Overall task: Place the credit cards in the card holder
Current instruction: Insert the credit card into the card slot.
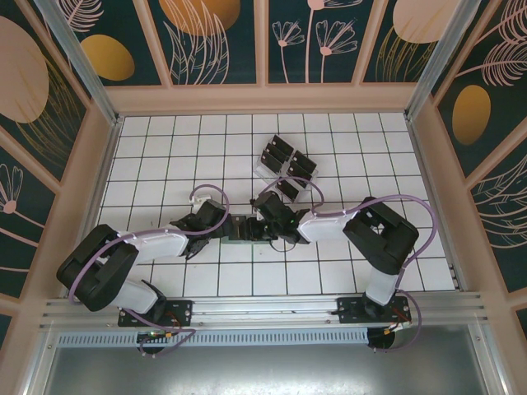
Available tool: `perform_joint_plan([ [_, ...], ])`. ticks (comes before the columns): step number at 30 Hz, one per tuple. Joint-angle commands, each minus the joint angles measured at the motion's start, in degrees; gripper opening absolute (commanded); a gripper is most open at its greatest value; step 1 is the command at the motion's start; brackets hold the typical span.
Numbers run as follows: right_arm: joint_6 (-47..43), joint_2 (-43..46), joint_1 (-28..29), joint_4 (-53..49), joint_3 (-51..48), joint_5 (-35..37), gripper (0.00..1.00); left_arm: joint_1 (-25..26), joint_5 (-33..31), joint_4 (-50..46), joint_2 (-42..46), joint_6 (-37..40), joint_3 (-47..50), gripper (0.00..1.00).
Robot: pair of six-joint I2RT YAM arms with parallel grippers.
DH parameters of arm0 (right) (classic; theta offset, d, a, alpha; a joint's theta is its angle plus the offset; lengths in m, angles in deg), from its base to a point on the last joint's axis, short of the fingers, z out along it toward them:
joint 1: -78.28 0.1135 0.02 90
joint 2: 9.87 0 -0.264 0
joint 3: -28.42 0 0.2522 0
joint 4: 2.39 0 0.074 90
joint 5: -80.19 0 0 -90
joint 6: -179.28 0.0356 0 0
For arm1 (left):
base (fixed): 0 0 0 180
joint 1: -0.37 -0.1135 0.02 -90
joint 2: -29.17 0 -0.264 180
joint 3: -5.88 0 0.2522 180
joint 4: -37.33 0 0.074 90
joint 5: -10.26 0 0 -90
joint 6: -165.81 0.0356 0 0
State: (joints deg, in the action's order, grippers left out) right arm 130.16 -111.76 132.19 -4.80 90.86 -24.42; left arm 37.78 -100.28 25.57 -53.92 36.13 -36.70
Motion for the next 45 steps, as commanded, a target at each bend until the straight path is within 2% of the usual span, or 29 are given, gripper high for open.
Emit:
perform_joint_plan([
  [1, 0.68, 0.77, 0.41, -0.16, -1.09, 1.25, 0.35, -0.42, 1.61, -0.51, -0.59, -1.32, 1.63, 0.98],
  [36, -0.63, -3.58, 1.5, -1.16, 4.47, -0.77, 0.34, -0.43, 2.0, -0.07, -0.18, -1.7, 2.46, 0.98],
  [45, -1.58, 3.54, 0.73, -2.9, 2.8, 0.87, 0.35, -0.48, 0.77, -1.77, 1.19, -2.28, 1.17, 0.99],
])
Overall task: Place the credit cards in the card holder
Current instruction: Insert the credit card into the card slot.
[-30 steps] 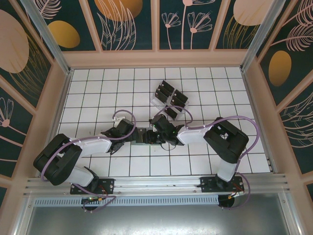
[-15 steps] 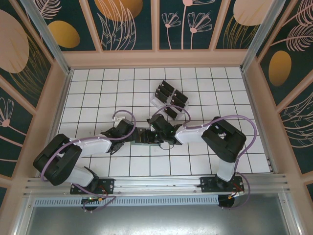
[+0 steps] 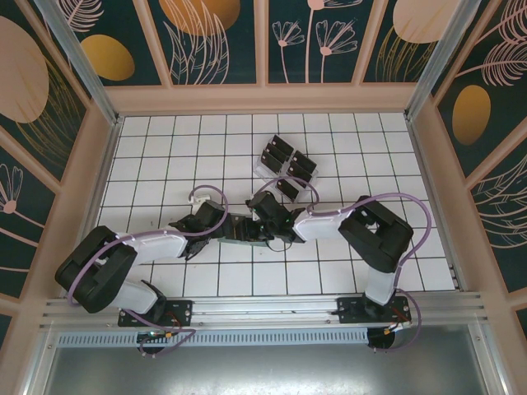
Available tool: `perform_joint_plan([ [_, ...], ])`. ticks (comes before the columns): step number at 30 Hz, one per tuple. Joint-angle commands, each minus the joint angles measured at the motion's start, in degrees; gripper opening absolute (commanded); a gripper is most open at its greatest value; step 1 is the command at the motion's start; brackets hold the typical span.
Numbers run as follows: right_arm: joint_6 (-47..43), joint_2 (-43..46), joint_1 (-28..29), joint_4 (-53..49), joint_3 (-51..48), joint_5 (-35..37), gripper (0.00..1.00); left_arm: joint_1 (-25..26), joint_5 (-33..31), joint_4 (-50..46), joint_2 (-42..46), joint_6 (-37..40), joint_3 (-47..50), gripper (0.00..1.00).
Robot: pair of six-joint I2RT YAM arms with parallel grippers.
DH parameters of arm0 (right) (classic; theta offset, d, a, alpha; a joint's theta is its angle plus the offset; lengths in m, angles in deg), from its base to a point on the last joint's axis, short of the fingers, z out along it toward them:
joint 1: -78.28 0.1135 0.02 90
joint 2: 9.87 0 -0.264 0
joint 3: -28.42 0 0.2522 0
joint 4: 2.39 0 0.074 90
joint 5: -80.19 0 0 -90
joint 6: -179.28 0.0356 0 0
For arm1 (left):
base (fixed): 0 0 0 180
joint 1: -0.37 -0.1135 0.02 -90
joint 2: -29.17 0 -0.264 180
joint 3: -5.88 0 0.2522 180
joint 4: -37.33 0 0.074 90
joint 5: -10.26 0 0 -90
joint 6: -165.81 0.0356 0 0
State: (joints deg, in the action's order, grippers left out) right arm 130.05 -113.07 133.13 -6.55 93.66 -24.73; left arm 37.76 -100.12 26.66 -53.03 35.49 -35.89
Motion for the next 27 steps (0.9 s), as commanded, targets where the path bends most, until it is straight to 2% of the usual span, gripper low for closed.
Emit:
perform_joint_plan([
  [1, -1.74, 6.35, -0.5, -1.9, -0.19, 1.78, 0.35, -0.42, -0.08, -3.44, 0.72, -1.99, -0.07, 0.98],
  [7, -4.1, 12.16, -3.63, -6.77, -1.6, 5.11, 0.36, -0.46, -5.2, -8.09, 3.15, -3.67, -3.68, 0.99],
  [12, -6.76, 10.94, -6.07, -9.5, -0.76, 6.31, 0.37, -0.45, -8.15, -10.85, 6.13, -4.22, -5.97, 0.99],
  [18, -8.91, 7.14, -5.84, -11.77, 1.77, 7.88, 0.38, -0.43, -6.84, -11.44, 9.23, -2.64, -6.6, 0.98],
  [27, -10.01, 4.3, -5.63, -14.06, 3.46, 10.14, 0.38, -0.42, -4.47, -10.71, 9.33, -1.0, -5.49, 0.99],
])
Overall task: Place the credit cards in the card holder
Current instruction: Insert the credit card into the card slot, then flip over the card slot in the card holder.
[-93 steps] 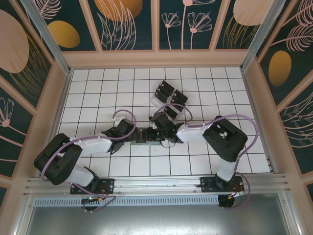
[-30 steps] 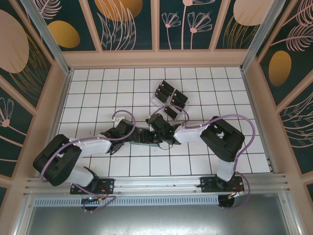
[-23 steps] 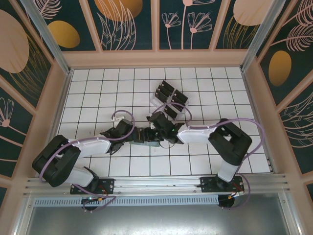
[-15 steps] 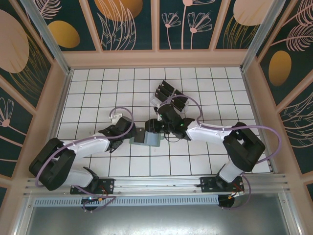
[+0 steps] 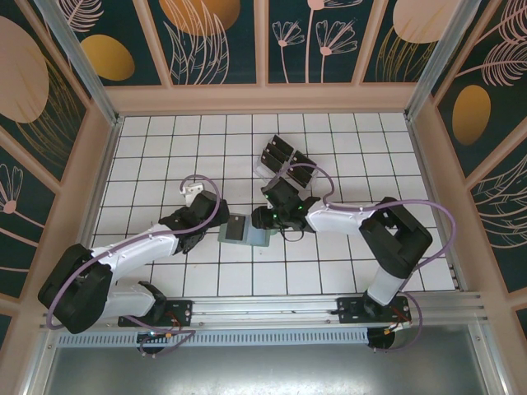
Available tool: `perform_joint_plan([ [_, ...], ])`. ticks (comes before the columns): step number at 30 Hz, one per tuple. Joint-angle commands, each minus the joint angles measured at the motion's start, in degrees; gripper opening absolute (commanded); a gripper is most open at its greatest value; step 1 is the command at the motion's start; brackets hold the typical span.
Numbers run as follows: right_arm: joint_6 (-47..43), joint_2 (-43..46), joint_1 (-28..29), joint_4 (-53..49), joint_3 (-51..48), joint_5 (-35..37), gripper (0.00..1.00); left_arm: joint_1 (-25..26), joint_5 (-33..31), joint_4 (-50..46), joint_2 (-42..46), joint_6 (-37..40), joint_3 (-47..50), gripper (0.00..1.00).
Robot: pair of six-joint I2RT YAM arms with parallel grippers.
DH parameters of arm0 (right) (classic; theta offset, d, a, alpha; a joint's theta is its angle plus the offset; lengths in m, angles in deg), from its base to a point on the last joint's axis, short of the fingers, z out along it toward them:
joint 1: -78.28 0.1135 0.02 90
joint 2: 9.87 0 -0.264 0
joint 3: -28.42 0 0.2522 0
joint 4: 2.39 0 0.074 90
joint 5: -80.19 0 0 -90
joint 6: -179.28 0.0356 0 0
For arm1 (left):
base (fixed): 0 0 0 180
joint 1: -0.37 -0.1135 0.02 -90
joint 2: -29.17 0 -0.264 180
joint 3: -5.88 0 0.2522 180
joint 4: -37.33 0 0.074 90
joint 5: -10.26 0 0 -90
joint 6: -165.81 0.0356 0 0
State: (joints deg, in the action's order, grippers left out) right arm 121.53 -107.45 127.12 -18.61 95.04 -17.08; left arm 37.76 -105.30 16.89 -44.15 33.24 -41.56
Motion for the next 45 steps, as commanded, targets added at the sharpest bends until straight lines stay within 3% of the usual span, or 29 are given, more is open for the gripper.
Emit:
perform_joint_plan([
  [1, -1.65, -1.63, 0.4, -2.26, 2.3, 2.73, 0.38, -0.36, 0.86, -0.8, 0.5, 1.25, 0.3, 0.99],
  [10, -1.71, -5.72, 0.21, -2.22, 2.58, 2.34, 0.38, -0.42, 2.24, 0.25, 1.94, 2.5, 1.87, 0.98],
  [20, 5.96, -6.04, -2.37, 9.5, -2.41, -8.55, 0.38, -0.38, 10.88, 5.74, 6.27, 4.28, 6.45, 0.98],
  [29, 10.21, -7.58, -2.78, 15.59, -3.81, -12.23, 0.38, 1.23, 15.64, 8.57, 10.84, 2.28, 11.43, 0.99],
  [37, 12.82, -7.77, -3.2, 18.89, -5.29, -12.86, 0.38, 6.84, 14.19, 9.61, 10.76, 0.82, 13.27, 0.99],
  [45, 14.42, -7.9, -3.2, 20.46, -6.26, -12.68, 0.38, 8.71, 11.37, 10.06, 8.19, 1.73, 12.38, 0.98],
])
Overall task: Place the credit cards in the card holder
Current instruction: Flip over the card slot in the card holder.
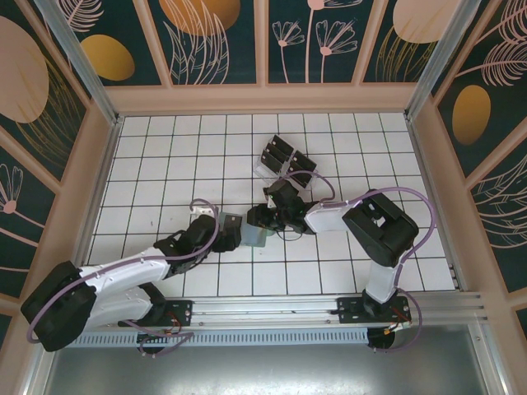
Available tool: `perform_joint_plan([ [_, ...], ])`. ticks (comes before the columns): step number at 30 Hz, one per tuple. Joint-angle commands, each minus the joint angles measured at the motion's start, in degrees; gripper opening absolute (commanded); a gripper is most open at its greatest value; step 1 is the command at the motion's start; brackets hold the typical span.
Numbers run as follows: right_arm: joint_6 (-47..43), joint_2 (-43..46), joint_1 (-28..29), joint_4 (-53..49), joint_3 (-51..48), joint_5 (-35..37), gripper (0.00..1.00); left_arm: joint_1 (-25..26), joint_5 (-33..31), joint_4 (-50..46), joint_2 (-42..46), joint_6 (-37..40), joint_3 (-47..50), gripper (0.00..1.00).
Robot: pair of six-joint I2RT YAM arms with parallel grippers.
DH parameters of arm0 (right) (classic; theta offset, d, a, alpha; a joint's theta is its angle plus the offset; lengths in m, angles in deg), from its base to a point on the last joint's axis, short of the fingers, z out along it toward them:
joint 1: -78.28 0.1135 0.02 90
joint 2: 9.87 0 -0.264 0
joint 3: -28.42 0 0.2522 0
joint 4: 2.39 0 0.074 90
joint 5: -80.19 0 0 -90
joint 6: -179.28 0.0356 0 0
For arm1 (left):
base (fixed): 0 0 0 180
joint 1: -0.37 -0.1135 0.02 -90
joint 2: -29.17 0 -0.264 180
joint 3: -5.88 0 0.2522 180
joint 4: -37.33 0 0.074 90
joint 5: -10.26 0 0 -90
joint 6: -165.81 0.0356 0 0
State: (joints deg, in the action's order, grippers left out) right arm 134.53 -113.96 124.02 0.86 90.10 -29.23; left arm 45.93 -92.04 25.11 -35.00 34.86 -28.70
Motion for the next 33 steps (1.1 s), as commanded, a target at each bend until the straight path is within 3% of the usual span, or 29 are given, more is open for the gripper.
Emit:
perform_joint_plan([
  [1, 1.59, -1.4, -0.1, 1.17, -1.35, -0.53, 0.38, 0.71, -2.09, 1.97, -1.5, 0.32, -0.82, 0.98],
  [23, 2.13, -2.15, -0.38, 1.97, -1.31, -1.23, 0.38, 3.17, -4.98, 3.73, -10.57, 3.64, -4.93, 0.98],
  [33, -1.17, -2.88, 1.0, -3.78, 2.6, 1.17, 0.38, 3.54, -5.63, 3.75, -10.85, 4.29, -5.17, 0.98],
])
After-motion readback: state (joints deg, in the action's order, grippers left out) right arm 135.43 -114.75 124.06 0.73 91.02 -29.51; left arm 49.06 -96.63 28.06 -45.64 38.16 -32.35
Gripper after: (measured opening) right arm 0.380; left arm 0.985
